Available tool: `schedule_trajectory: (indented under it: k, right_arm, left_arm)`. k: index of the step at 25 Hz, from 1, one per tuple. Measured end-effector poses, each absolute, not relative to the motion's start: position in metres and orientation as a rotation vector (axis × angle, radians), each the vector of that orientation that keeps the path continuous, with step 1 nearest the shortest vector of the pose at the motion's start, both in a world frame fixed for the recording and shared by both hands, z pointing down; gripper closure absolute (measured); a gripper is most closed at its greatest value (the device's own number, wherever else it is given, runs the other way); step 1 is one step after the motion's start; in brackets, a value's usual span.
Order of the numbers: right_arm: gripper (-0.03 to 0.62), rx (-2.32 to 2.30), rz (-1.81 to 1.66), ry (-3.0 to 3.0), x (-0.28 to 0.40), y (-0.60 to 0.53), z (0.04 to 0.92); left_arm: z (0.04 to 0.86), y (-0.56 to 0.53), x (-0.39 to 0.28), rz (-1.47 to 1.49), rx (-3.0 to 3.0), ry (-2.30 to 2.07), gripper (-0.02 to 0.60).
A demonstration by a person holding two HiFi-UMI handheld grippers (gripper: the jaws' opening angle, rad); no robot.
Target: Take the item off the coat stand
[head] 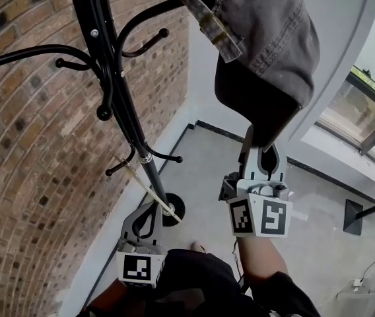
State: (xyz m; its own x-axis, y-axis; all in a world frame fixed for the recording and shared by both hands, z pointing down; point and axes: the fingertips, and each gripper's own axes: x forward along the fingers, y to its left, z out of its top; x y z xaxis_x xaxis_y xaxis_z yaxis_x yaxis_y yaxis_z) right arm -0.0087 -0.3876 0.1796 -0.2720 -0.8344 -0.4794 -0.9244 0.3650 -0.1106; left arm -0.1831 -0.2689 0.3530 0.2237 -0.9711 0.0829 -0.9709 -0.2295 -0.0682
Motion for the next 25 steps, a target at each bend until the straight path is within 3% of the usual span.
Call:
schedule_trajectory:
  k: [10, 19, 25]
  right_arm:
    - [0.56, -1.503, 0.181, 2.053, -0.003, -0.386, 0.133]
    - [0.56, -1.687, -0.02, 2.098, 0.019, -0.344, 0.216]
    - [0.56, -1.821, -0.162, 2.099, 0.043, -0.271, 0.272]
  left_arm:
    - [0.356, -0.244, -0.221, -0.159, -2.45, 2.005, 0.555]
    - [0.379, -0.231, -0.214, -0.098, -2.645, 1.869, 0.555]
    - [0.41, -0.214, -0.17, -0.106, -2.904, 1.618, 0.555]
